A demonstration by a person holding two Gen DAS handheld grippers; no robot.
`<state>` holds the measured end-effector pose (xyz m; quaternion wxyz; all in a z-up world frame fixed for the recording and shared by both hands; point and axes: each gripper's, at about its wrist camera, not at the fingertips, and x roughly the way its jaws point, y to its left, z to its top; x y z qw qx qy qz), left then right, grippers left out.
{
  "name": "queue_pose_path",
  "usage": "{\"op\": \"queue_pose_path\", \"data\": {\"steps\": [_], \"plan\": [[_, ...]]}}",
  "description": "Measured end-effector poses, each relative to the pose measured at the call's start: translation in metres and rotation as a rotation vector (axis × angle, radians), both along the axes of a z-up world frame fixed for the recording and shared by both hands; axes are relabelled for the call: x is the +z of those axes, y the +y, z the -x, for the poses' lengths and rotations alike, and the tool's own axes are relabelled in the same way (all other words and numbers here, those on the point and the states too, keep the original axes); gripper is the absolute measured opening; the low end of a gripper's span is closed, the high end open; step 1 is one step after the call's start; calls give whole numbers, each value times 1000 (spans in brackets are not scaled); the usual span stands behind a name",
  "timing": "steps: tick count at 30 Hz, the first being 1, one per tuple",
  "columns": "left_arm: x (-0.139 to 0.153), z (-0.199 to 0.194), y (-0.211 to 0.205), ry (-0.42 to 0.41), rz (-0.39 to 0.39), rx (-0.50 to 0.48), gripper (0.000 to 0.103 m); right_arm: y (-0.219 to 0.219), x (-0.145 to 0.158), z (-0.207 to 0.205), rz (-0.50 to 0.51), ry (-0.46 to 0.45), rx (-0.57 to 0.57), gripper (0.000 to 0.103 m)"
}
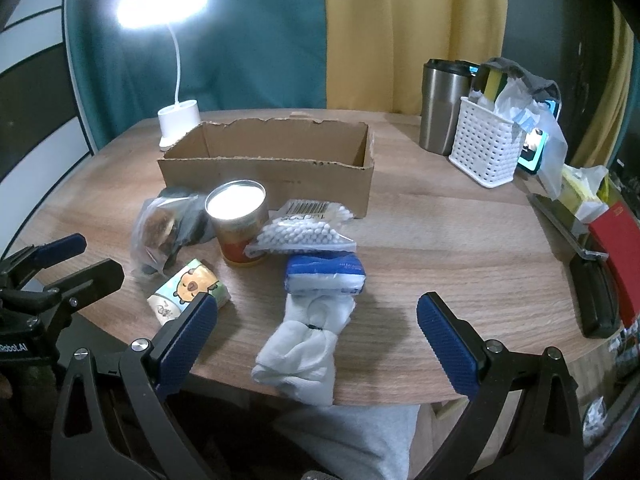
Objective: Organize objects
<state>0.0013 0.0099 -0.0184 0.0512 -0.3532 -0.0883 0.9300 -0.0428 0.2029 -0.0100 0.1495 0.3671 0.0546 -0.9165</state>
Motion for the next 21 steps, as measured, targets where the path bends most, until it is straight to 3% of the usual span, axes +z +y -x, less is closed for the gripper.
{"op": "queue_pose_path", "data": {"steps": [21], "plan": [[-2, 0, 0, -6, -1, 1, 102, -1, -3, -1, 7, -10, -2, 102]]}}
